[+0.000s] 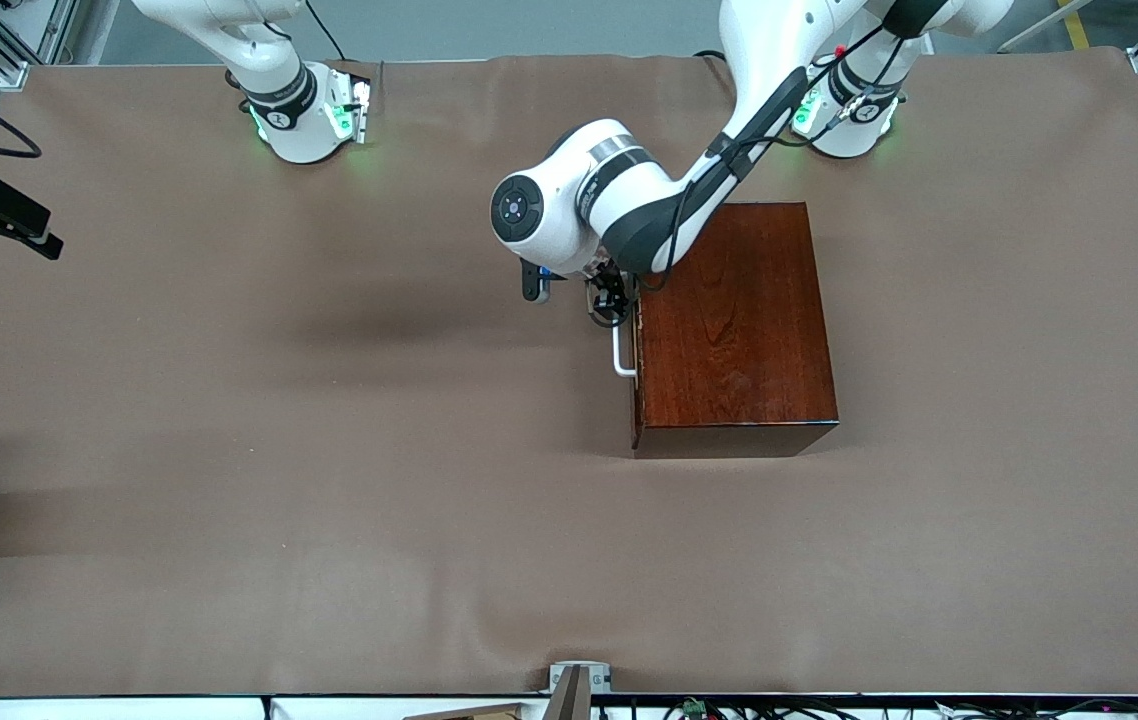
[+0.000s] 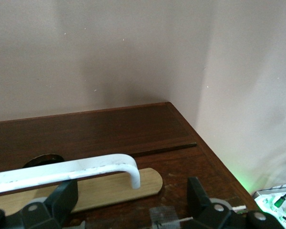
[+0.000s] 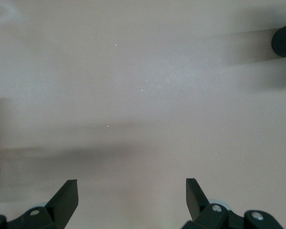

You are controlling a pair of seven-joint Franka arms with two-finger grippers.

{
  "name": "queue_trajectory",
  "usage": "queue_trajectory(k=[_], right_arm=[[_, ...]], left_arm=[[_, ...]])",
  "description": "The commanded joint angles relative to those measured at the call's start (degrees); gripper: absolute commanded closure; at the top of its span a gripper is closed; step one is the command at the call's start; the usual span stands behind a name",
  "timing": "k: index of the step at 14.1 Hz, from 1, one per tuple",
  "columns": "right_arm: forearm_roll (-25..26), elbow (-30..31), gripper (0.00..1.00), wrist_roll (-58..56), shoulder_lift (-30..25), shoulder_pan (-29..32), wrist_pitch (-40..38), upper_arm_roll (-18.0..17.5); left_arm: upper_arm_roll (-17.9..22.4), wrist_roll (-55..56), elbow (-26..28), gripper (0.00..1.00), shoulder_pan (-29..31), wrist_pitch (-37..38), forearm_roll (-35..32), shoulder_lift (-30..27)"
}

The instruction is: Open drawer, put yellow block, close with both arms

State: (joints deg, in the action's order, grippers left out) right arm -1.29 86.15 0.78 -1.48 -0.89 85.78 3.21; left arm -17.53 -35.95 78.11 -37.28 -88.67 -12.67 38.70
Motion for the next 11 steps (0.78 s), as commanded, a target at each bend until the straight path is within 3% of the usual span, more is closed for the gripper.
queue_trajectory(k=[1, 8, 11], right_arm=[[-0.12, -0.02, 0.00, 0.45, -0.45, 0.45, -0.52, -0.23], [-0.12, -0.02, 0.00, 0.45, -0.45, 0.45, -0.61, -0.23], [-0.12, -0.02, 0.00, 0.45, -0.45, 0.45, -0.52, -0.23]], left_arm=[[0.13, 0.79, 0.74, 0.00, 0.63, 2.45, -0.25, -2.23], [-0.58, 1.23, -2.52, 0.00, -0.16, 1.83, -0.07, -5.29], [0.12, 5.53, -2.52, 0.00, 0.98, -1.58, 1.33, -11.51]])
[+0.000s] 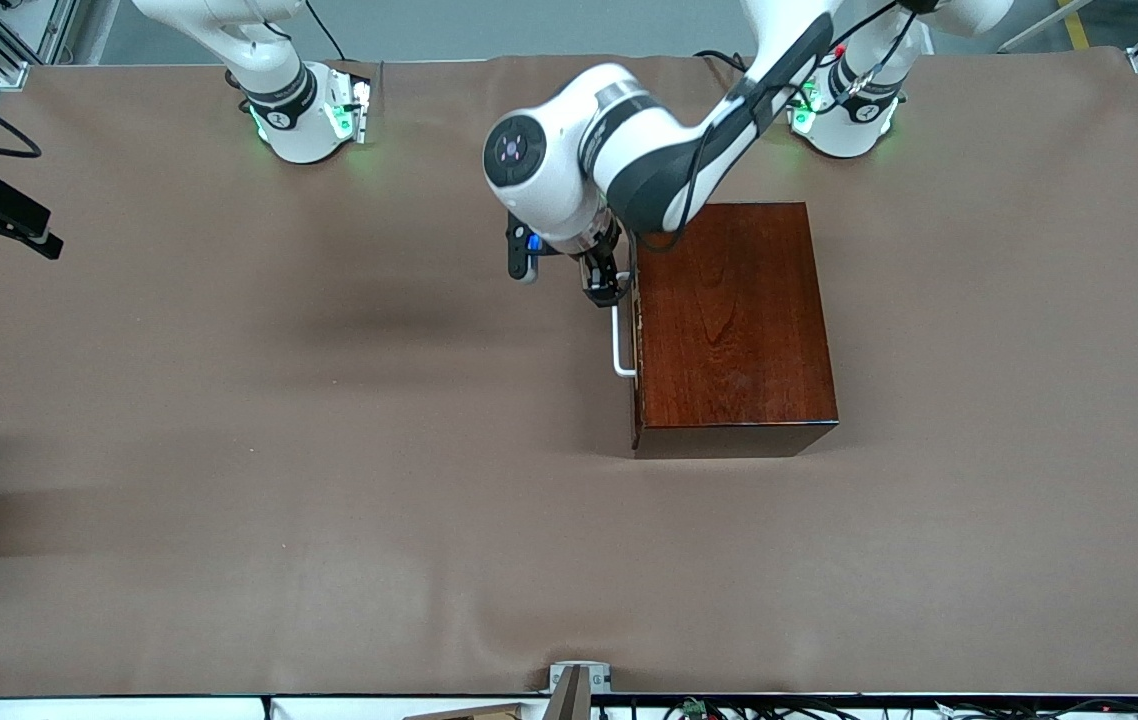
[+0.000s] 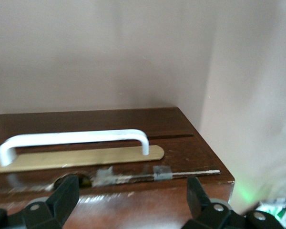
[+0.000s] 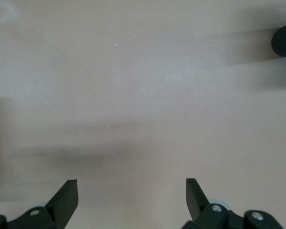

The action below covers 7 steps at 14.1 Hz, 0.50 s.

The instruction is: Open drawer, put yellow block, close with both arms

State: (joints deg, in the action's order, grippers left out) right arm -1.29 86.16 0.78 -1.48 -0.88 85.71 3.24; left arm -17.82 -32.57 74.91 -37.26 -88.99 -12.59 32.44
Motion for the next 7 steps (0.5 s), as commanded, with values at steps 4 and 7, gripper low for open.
queue_trajectory(k=[4, 7], right_arm=[[-0.12, -0.03, 0.00, 0.54, -0.45, 0.44, -0.45, -0.25], [-0.12, -0.11, 0.00, 0.54, -0.45, 0.18, -0.45, -0.34]], left_arm=[[0.68, 4.70, 1.02, 0.00, 9.20, -3.20, 4.76, -13.96], [0.50, 4.79, 1.20, 0.00, 17.28, -3.38, 6.26, -18.10]])
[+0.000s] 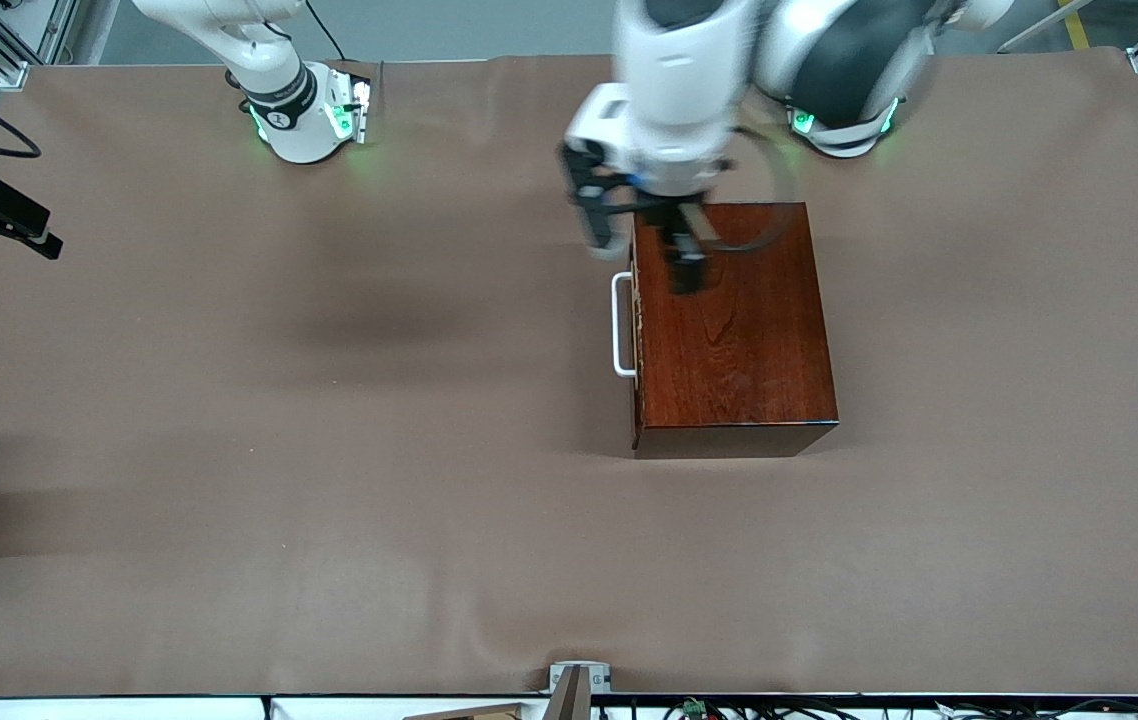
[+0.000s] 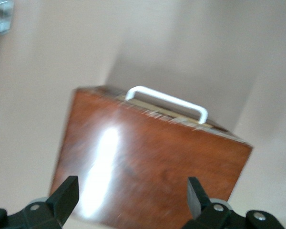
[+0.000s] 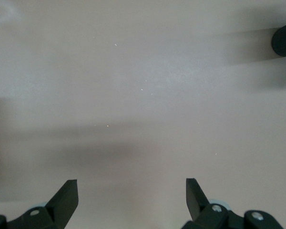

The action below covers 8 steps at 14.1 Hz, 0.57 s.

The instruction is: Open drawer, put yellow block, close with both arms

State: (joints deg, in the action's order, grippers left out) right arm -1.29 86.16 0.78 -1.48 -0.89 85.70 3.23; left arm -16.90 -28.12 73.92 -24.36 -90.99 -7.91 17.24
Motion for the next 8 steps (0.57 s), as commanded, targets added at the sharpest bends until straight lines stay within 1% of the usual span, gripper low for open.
queue_trajectory(k=[1, 6, 8], right_arm=[[-0.12, -0.03, 0.00, 0.54, -0.45, 0.36, -0.45, -0.33], [-0.12, -0.12, 0.00, 0.54, -0.45, 0.27, -0.45, -0.33], [-0.12, -0.12, 0.00, 0.54, -0.45, 0.27, -0.45, -0.33]], left_arm=[[-0.41, 0.00, 2.28, 0.00, 6.67, -1.30, 1.59, -3.96], [-0.41, 1.74, 2.37, 0.00, 18.45, -0.86, 2.02, -6.52], [-0.24, 3.85, 2.20, 0.00, 19.96, -0.07, 2.11, -6.78]])
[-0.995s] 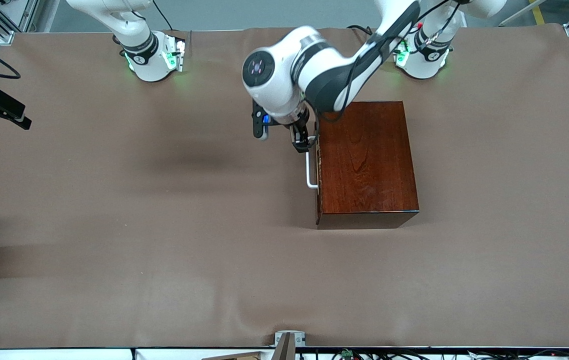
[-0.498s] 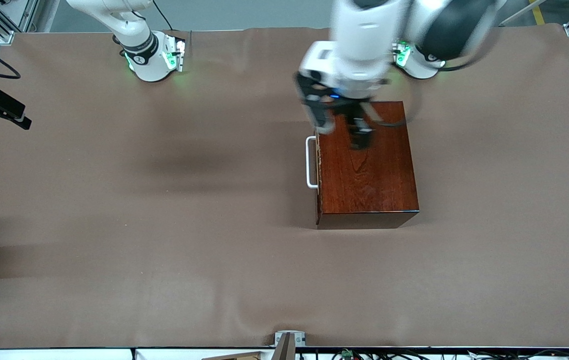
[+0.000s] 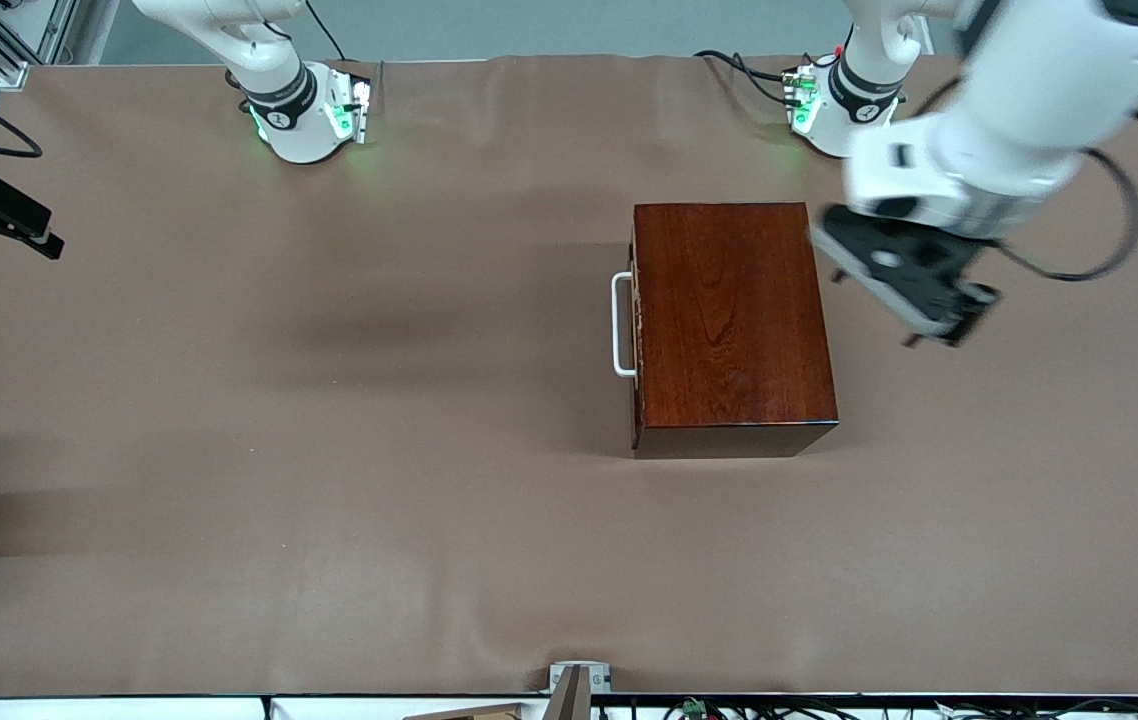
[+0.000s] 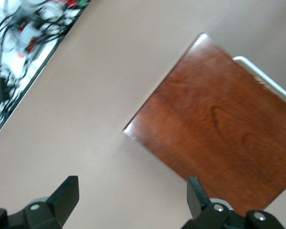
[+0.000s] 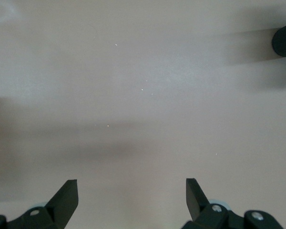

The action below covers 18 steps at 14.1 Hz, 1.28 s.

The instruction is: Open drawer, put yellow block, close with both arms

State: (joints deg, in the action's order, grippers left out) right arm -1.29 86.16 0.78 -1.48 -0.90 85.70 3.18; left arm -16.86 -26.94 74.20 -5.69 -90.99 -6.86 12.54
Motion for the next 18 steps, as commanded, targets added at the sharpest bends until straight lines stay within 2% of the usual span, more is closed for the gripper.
queue_trajectory(k=[1, 4, 7, 10, 18], right_arm=[[-0.12, -0.12, 0.00, 0.54, -0.45, 0.29, -0.45, -0.28], [-0.12, -0.12, 0.00, 0.54, -0.45, 0.29, -0.45, -0.28], [-0.12, -0.12, 0.00, 0.45, -0.45, 0.29, -0.45, -0.28], [-0.12, -0.12, 0.00, 0.45, -0.45, 0.38, -0.45, -0.28], [-0.12, -0.12, 0.00, 0.54, -0.45, 0.38, -0.45, -0.28]], left_arm=[[-0.10, 6.43, 1.83, 0.00, 1.38, -0.07, 0.88, -2.17], [-0.10, 20.93, 1.83, 0.00, 3.39, 0.37, 0.27, -2.96], [-0.10, 21.93, 2.09, 0.00, 10.84, 0.55, 1.32, -3.49], [-0.36, 26.58, 3.49, 0.00, 17.45, 3.01, 6.50, -3.49], [-0.80, 32.30, 5.26, 0.00, 18.43, 0.46, 6.77, -4.10]])
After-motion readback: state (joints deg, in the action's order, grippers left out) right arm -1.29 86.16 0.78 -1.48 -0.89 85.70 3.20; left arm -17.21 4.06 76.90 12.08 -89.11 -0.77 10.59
